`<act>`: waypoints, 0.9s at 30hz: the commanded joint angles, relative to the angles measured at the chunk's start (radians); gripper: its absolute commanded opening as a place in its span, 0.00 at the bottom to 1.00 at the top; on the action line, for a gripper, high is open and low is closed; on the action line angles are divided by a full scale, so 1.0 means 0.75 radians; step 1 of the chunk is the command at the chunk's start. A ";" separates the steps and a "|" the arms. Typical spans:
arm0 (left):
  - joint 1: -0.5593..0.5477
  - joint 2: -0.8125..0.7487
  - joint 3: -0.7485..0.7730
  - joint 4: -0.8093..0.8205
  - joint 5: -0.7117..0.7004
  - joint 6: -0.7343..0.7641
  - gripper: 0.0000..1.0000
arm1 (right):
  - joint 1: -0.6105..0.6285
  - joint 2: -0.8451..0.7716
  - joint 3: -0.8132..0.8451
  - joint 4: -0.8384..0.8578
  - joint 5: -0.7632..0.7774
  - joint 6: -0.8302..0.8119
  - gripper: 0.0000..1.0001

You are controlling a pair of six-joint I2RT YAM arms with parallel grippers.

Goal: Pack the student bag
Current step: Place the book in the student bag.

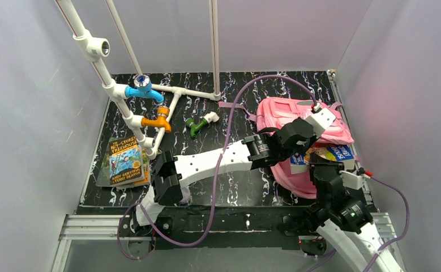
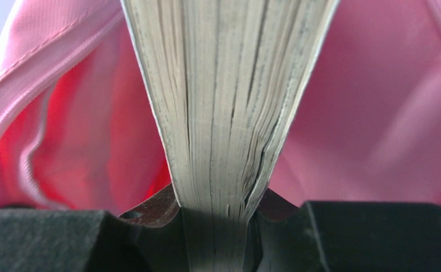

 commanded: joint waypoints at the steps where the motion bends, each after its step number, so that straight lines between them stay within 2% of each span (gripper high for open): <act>1: -0.020 -0.210 0.032 0.033 0.014 -0.009 0.00 | 0.004 0.036 -0.076 0.470 0.315 -0.064 0.01; 3: -0.020 -0.220 0.028 0.022 0.035 -0.017 0.00 | 0.006 0.071 -0.144 0.593 0.293 -0.064 0.01; 7: -0.021 -0.230 0.040 0.006 0.057 -0.037 0.00 | 0.005 0.167 -0.326 1.016 0.263 -0.148 0.01; 9: -0.022 -0.230 0.044 -0.002 0.067 -0.037 0.00 | -0.002 0.262 -0.346 1.130 0.273 -0.197 0.01; 13: -0.022 -0.242 0.023 -0.019 0.066 -0.033 0.00 | -0.071 0.418 -0.402 1.283 0.192 -0.123 0.01; 15: -0.022 -0.250 0.008 -0.017 0.064 -0.033 0.00 | -0.175 0.475 -0.456 1.414 0.084 -0.104 0.01; 19: -0.022 -0.255 -0.005 -0.018 0.076 -0.031 0.00 | -0.540 0.626 -0.500 1.612 -0.294 -0.083 0.01; 21: -0.022 -0.252 -0.005 -0.016 0.081 -0.034 0.00 | -0.660 0.744 -0.512 1.709 -0.420 -0.058 0.01; 23: -0.022 -0.246 -0.004 -0.015 0.084 -0.035 0.00 | -0.745 0.890 -0.510 1.866 -0.560 -0.069 0.01; 27: -0.022 -0.235 -0.003 -0.013 0.078 -0.035 0.00 | -0.765 1.134 -0.456 2.062 -0.727 -0.085 0.01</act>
